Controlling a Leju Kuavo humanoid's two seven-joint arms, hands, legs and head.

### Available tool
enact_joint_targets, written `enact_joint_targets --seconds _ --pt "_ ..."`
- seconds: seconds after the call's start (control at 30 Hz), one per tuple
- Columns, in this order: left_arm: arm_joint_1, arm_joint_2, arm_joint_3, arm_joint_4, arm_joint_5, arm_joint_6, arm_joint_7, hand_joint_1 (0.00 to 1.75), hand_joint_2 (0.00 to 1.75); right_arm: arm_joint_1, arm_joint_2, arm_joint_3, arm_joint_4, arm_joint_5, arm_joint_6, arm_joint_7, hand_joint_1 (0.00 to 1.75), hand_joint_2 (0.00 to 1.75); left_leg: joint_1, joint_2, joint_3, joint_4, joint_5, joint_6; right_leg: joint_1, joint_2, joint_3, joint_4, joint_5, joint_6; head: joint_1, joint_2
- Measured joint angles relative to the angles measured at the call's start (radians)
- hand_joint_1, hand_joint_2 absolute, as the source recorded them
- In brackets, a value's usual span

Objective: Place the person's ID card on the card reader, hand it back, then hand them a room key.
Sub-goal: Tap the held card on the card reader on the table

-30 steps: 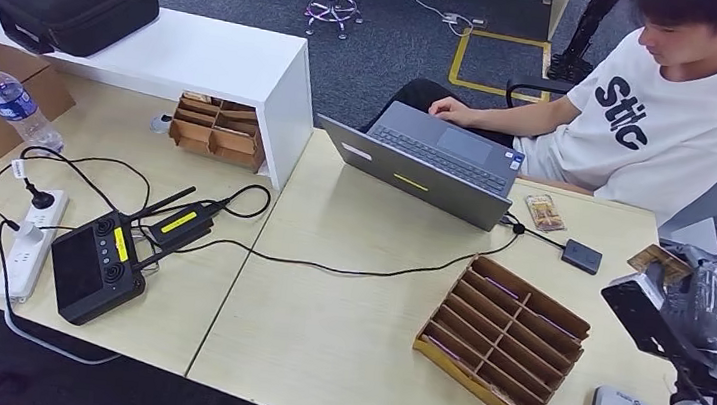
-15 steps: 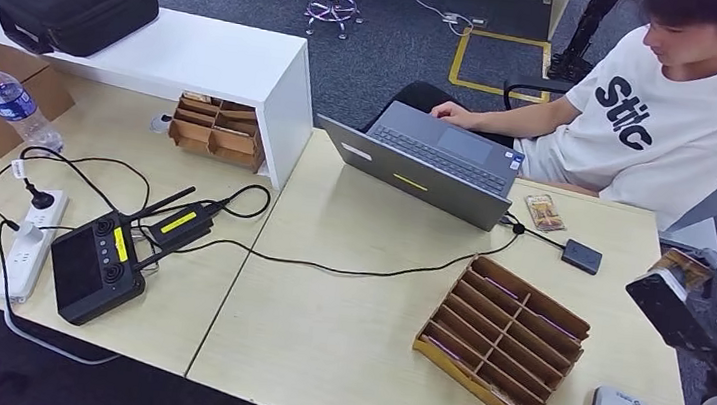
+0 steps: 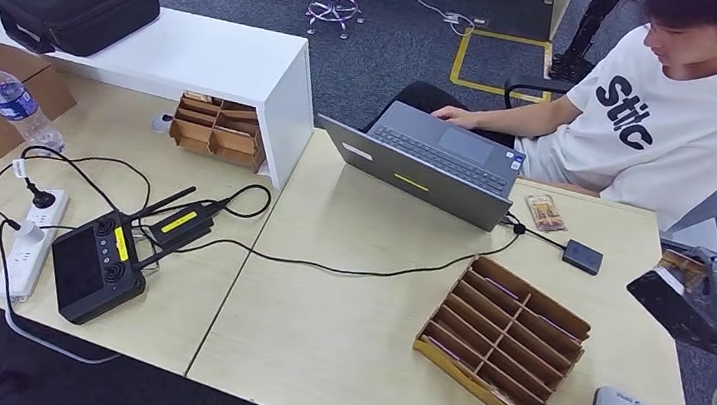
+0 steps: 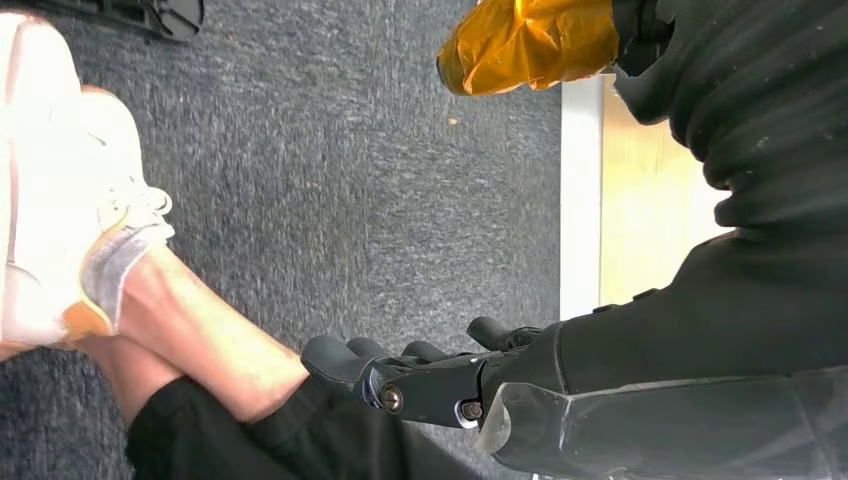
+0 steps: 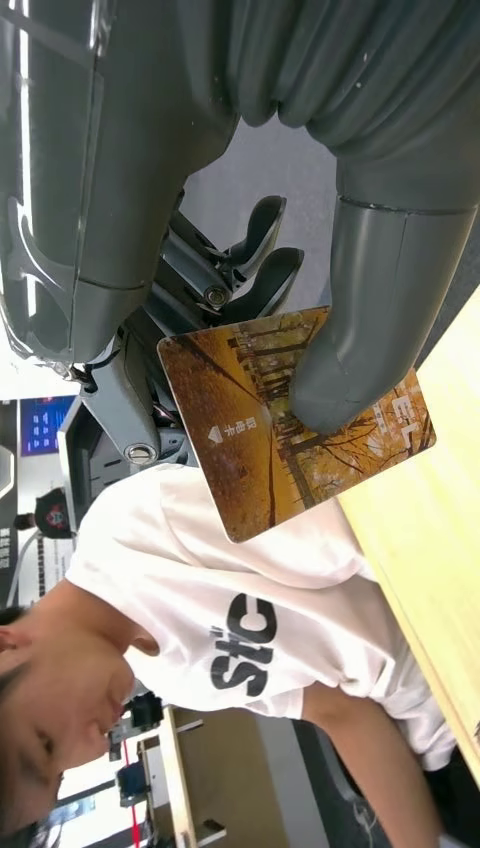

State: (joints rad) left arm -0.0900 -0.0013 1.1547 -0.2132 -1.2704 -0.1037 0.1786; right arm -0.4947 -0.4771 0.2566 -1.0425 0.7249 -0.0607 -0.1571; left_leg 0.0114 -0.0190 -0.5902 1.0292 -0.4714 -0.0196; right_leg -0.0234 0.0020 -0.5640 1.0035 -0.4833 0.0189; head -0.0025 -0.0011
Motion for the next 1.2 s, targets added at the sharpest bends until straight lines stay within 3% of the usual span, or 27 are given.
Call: enact_joint_targets --seconds 0.2,0.5,0.73,1.2 --pt "0.0 0.024 0.0 0.0 -0.012 0.01 -0.002 0.0 1.75 0.065 0.009 0.019 -0.05 0.033 -0.088 0.007 1.75 1.75 0.001 0.0 0.0 0.0 0.0 0.0 0.001 0.0 0.0 0.0 -0.001 0.0 0.0 0.0" --pt "-0.008 0.051 -0.01 0.0 -0.044 0.008 -0.043 0.0 1.75 0.331 0.064 -0.036 -0.3 -0.056 -0.193 -0.1 1.75 1.75 0.001 -0.002 -0.001 -0.001 -0.001 -0.001 0.0 -0.002 0.0 0.0 -0.003 0.0 0.0 0.0" --pt "-0.007 0.05 -0.012 0.0 -0.049 0.001 -0.003 0.0 1.75 0.422 0.088 -0.122 -0.359 -0.146 -0.134 -0.143 1.75 1.75 0.0 -0.002 -0.001 0.0 -0.001 0.0 0.0 -0.001 0.0 0.0 -0.003 0.0 0.0 0.0" --pt "-0.007 0.052 -0.012 0.0 -0.045 -0.01 -0.02 0.0 1.75 0.45 0.073 -0.211 -0.374 -0.17 -0.031 -0.128 1.75 1.75 0.0 0.0 0.0 0.0 -0.001 0.0 0.0 -0.001 0.0 0.0 -0.003 0.0 0.0 0.0"
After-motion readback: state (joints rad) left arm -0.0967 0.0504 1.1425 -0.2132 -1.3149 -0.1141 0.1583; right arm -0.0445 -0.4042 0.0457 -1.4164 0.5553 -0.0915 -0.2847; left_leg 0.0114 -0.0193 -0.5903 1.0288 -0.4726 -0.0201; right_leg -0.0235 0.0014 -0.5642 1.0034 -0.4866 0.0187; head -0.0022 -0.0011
